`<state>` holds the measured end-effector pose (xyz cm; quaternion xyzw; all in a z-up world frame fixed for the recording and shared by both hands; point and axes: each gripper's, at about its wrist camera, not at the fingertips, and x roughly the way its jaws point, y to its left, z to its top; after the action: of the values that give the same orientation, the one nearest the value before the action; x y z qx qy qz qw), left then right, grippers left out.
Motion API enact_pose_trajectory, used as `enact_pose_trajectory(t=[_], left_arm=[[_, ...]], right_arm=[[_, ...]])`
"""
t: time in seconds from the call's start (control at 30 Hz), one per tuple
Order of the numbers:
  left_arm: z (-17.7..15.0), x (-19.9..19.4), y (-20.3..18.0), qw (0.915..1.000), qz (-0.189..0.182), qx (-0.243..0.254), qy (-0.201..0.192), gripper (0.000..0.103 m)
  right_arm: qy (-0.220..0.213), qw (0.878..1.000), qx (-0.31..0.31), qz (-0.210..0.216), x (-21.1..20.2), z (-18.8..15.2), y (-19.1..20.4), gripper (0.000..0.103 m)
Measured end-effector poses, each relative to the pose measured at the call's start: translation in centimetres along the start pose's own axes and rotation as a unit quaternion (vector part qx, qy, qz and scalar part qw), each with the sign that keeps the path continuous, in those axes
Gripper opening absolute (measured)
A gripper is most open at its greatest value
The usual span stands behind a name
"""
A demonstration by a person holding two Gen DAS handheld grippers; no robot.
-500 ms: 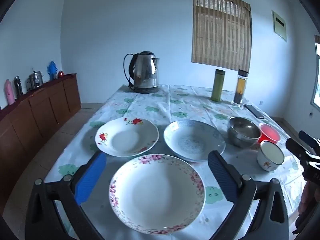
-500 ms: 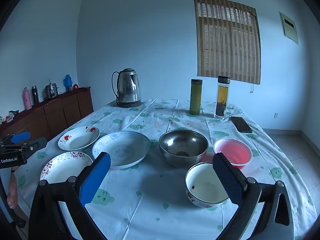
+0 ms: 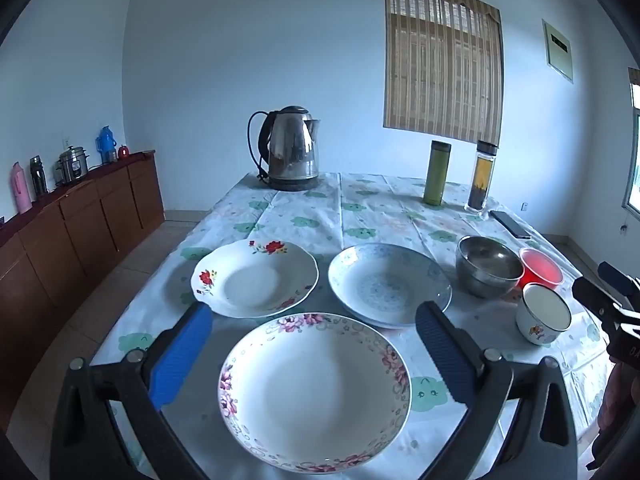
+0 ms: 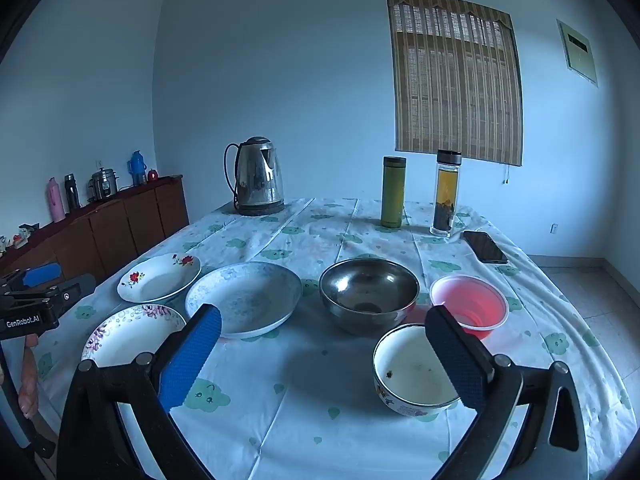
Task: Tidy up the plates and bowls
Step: 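Move both tools toward the large pink-floral white bowl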
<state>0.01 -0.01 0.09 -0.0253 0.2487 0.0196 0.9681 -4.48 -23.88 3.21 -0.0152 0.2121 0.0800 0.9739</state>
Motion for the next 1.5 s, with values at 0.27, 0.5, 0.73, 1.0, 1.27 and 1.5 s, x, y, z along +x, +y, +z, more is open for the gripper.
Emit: enact_pose_trajectory(t=[0.27, 0.5, 0.73, 1.0, 1.27, 1.5], left_arm=[[0.1, 0.0, 0.1, 1.0, 0.001, -0.001, 0.0, 0.103], [0.1, 0.0, 0.2, 1.0, 0.003, -0.002, 0.001, 0.103], [0.0, 0.1, 0.2, 1.0, 0.002, -0.003, 0.001, 0.103], [0.0, 0.3, 0.3, 1.0, 0.001, -0.003, 0.002, 0.103], [0.0, 0.2, 0.3, 1.0, 0.0, -0.004, 0.002, 0.103], [-0.1, 0.3, 0.4, 1.0, 0.0, -0.005, 0.003, 0.103]], right_arm=[[-0.002, 1.0, 0.004, 0.007, -0.5, 0.4, -1.1, 0.102], [-0.002, 1.0, 0.006, 0.007, -0.4, 0.3, -1.1, 0.102], [-0.003, 1.0, 0.006, 0.008, -0.4, 0.1, -1.1, 0.102], [-0.001, 1.0, 0.005, 0.009, -0.4, -0.1, -1.0, 0.102], [0.0, 1.0, 0.003, 0.012, -0.3, -0.2, -0.7, 0.102], [0.0, 1.0, 0.002, 0.013, -0.2, -0.1, -0.5, 0.102]])
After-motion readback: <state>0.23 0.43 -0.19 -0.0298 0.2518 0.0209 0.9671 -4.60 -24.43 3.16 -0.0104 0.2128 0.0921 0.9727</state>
